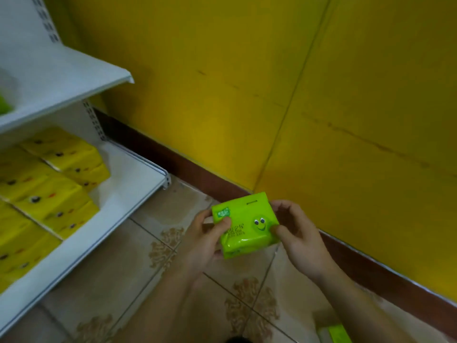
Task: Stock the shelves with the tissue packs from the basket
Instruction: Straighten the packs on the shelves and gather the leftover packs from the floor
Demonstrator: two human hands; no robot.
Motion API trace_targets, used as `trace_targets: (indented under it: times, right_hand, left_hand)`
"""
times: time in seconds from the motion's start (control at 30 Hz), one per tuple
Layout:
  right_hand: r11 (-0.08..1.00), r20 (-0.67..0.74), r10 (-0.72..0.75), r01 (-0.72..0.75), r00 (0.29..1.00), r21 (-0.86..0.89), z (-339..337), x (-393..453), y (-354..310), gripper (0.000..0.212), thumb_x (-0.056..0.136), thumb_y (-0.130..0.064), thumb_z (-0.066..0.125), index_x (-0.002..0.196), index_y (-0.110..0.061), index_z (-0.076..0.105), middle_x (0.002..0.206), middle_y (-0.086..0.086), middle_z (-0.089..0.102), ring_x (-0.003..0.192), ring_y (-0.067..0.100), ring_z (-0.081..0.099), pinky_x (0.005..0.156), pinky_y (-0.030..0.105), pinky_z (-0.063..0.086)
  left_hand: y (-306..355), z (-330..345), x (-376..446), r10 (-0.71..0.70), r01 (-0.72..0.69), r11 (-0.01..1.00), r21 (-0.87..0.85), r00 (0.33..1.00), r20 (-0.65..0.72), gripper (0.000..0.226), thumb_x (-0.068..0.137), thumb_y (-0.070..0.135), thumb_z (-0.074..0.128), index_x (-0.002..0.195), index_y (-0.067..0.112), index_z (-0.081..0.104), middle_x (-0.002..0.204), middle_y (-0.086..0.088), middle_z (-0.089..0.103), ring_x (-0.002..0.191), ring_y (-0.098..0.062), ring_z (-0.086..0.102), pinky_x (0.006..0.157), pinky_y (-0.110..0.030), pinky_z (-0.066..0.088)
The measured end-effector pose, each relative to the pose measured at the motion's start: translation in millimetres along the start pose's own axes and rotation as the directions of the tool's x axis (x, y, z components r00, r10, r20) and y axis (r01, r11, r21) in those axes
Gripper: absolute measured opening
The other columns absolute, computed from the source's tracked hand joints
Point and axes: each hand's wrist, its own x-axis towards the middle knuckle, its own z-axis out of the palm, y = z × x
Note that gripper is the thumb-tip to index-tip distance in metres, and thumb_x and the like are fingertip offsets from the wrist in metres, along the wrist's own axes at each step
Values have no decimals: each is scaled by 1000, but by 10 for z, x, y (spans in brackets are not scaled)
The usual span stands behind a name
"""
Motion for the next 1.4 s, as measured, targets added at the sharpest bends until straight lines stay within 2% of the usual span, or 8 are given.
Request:
trace_targets:
  times: [0.2,0.43,0.5,0.6,0.63,0.8,1.03,1.4]
  right_hand:
    - [778,455,-327,509,828,-369,500,737,-977,67,67,-46,73,124,-41,37,158,-15,13,146,5,18,110,22,28]
    - [544,640,-464,767,613,-340,1121,1601,-2207,70,60,-53,83,109,-34,37,138,-22,33,128,-1,28,99,24,37]
    - [506,638,-523,808,565,-301,1296,1829,-2522,70,60,-53,82,110,-36,37,133,-21,36,123,3,34,95,31,42]
    - [445,618,-605,857,502,-261,1656,2280,-2905,70,61,-49,82,114,-30,41,133,-11,44,122,12,39,97,34,41]
    - [419,614,-620,868,488,-266,1805,2448,-3011,70,62,-46,83,116,-28,43,132,-9,46,122,14,39,97,33,40]
    - [388,646,-585,868,491,-308,2648,3226,-3204,70,67,-36,82,124,-21,44,129,-1,48,125,19,35,95,28,35]
    - [245,786,-519,939,336,-240,3746,3630,-2939,53,84,-30,68,129,-15,45,141,7,44,143,28,22,105,40,39]
    - [212,622,-635,877,458,-430,4448,3601,-2865,41,87,-9,53,127,-16,58,124,12,53,121,36,45,90,41,46]
  left_hand:
    - [1019,-643,-226,217,-171,962,212,951,-218,38,78,50,71,113,38,61,103,2,72,87,-18,73,78,-53,59]
    - [2123,-1258,-502,404,-241,867,436,853,-331,46,77,66,60,113,38,61,98,1,74,90,-18,72,83,-49,58]
    - [2466,-1410,-613,555,-136,657,741,752,-354,47,91,65,45,125,34,55,103,0,74,100,-23,68,86,-40,54]
    - [2993,-1732,-739,893,178,220,959,359,-272,48,98,53,31,124,21,55,103,-9,71,99,-36,64,78,-44,53]
    - [3153,-1885,-752,914,313,136,940,326,-241,52,94,54,31,125,19,54,112,-12,67,107,-37,61,84,-47,52]
    - [3331,-2678,-660,429,640,-6,768,695,-576,97,79,86,28,155,35,-4,165,-3,-4,150,-37,2,118,-61,11]
    - [3201,-2827,-540,398,659,-62,750,705,-587,93,82,83,25,153,36,-14,165,-3,-9,151,-36,-2,117,-61,11]
    - [3184,-2861,-501,390,652,-42,757,708,-589,93,83,81,26,153,36,-16,164,-4,-13,151,-35,-7,118,-61,8]
